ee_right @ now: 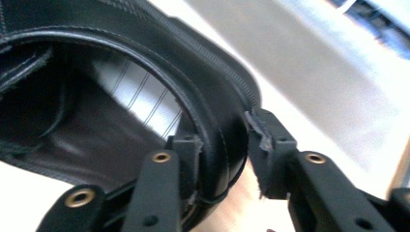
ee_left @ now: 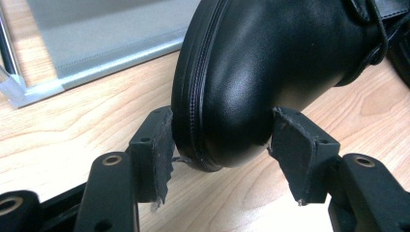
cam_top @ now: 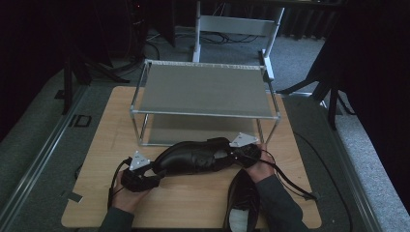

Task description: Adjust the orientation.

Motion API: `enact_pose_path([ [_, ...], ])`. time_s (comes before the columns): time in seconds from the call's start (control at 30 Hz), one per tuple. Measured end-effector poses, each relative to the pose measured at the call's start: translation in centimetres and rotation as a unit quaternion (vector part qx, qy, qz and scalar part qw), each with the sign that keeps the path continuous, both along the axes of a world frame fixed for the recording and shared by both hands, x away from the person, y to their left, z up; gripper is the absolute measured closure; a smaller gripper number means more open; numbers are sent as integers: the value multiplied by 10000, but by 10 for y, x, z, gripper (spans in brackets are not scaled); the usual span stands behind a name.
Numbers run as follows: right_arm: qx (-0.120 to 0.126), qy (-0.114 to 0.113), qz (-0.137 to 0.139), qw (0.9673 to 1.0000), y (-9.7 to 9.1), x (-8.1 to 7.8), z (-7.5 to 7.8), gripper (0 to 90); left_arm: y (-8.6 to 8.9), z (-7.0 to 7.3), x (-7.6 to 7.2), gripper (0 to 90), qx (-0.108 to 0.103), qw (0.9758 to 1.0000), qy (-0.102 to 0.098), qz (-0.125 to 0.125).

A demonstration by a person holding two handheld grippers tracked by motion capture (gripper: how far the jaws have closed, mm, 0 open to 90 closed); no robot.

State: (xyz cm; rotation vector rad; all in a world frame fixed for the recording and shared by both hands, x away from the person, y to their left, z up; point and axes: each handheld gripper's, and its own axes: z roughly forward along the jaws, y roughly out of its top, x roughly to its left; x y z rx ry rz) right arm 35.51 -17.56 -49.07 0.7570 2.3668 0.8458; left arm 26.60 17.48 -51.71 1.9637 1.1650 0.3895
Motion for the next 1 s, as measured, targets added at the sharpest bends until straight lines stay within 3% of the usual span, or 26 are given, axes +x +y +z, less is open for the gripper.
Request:
enact_pose_path([
  [0.17, -4, -186, -219, 9996, 5, 2, 2, 739, 2, -1, 3, 432, -265, 9996, 119, -49],
  [0.2, 102, -216, -322, 9992, 2, 3, 4, 761, 0, 1, 5, 433, -470, 9987, 155, -112],
  [0.23, 138, -203, -374, 9990, 0, 3, 5, 764, -2, 3, 6, 433, -515, 9985, 125, -121],
  [0.37, 309, -324, -594, 9972, -17, -2, 17, 765, -16, 16, 12, 433, -616, 9977, -10, -276],
  [0.5, 417, -503, -942, 9934, -40, -10, 33, 764, -40, 27, 23, 429, -628, 9967, -84, -513],
  [0.63, 467, -571, -1378, 9877, -70, -18, 38, 762, -72, 29, 41, 427, -566, 9953, -31, -781],
  [0.77, 506, -529, -1924, 9786, -100, -25, 38, 759, -103, 25, 62, 427, -609, 9928, 13, -1033],
  [0.8, 524, -515, -2022, 9766, -106, -27, 38, 757, -109, 25, 65, 420, -609, 9928, -11, -1028],
  [0.83, 524, -515, -2022, 9766, -106, -27, 38, 757, -109, 25, 65, 418, -609, 9928, -11, -1028],
  [0.87, 544, -497, -2084, 9753, -112, -29, 38, 758, -116, 26, 71, 418, -712, 9914, -11, -1096],
  [0.9, 494, -514, -2254, 9717, -118, -33, 37, 759, -119, 26, 73, 418, -727, 9912, -19, -1110],
  [1.0, 512, -551, -2440, 9669, -128, -40, 39, 758, -132, 26, 77, 417, -759, 9892, -22, -1250],
])
